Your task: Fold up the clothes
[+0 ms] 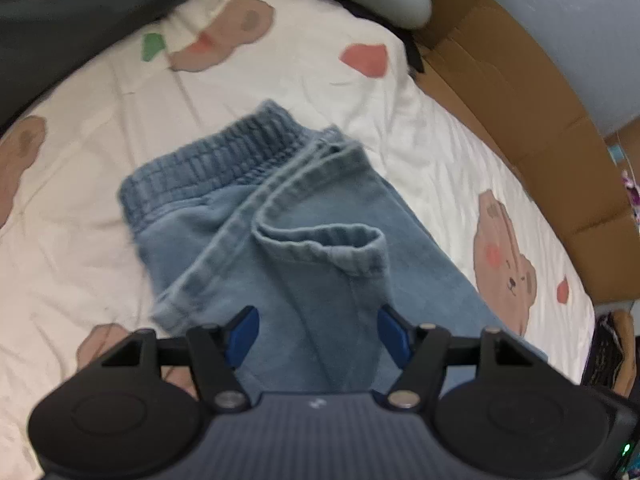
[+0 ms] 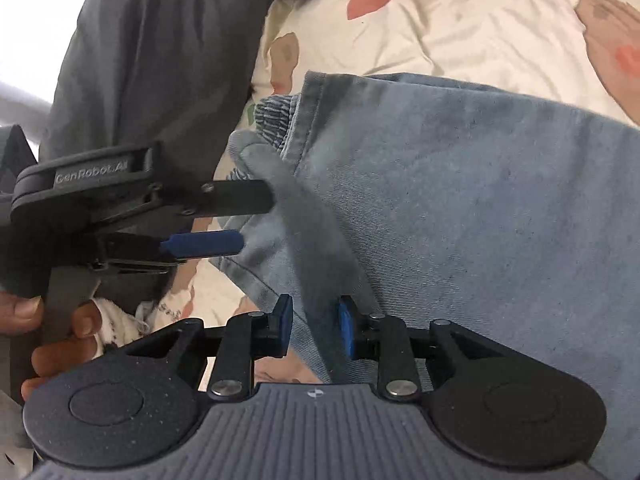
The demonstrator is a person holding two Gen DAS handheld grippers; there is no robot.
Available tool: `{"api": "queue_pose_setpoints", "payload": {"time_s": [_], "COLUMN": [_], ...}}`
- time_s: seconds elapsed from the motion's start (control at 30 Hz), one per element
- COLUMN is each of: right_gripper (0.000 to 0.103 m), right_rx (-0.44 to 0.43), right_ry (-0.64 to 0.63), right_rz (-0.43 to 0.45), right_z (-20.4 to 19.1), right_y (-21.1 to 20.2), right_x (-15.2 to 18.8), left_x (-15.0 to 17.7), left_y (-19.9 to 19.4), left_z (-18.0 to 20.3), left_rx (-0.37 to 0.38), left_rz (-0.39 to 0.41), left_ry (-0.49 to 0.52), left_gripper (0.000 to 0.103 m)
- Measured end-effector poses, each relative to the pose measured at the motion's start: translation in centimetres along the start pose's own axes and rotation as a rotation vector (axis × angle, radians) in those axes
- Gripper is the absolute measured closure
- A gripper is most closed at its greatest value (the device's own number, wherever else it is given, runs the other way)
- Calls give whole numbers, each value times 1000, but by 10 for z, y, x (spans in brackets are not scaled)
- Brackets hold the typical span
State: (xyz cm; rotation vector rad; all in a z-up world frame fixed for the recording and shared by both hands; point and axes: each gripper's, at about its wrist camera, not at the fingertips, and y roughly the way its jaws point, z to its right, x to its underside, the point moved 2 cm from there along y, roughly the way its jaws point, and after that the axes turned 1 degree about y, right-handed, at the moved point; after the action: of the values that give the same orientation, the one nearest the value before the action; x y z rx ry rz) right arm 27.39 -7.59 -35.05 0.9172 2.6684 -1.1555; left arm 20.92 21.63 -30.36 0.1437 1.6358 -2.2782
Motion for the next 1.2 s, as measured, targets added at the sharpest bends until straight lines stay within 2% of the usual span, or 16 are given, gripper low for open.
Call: {"api": "queue_pose_setpoints", "payload": {"time_s": [0.17, 0.33, 0.5, 0.57, 0.63, 0.7, 0.83, 1.0, 1.2], "right_gripper": [71, 71, 71, 70, 71, 70, 65, 65, 65], "right_rx": [-16, -30, -26, -24, -22, -20, -17, -15, 17], "right_ry": [37, 71, 67, 64, 61, 58, 48, 17, -21], "right_rz": [10, 16, 7, 4, 0, -3, -9, -17, 2], "right_z": [1, 1, 1, 0, 0, -1, -2, -5, -3], "right_y": [5, 10, 11, 12, 12, 12, 11, 4, -9], "right_x": [7, 13, 16, 17, 18, 19, 20, 20, 16], "left_x": [-9, -13, -4, -1, 1, 3, 10, 19, 25], "left_y": [8, 15, 25, 26, 20, 13, 1, 0, 2], "left_z": [15, 29, 34, 28, 14, 0, -19, -33, -49], "left_rx": [-27, -76, -168, -205, -210, -205, -182, -144, -89], "left_rz": [-8, -28, -46, -36, -13, 8, 40, 71, 90], "left_ry": [27, 77, 124, 105, 49, -4, -27, -24, -66], "left_gripper": [34, 27, 27, 36, 66, 86, 90, 91, 86]}}
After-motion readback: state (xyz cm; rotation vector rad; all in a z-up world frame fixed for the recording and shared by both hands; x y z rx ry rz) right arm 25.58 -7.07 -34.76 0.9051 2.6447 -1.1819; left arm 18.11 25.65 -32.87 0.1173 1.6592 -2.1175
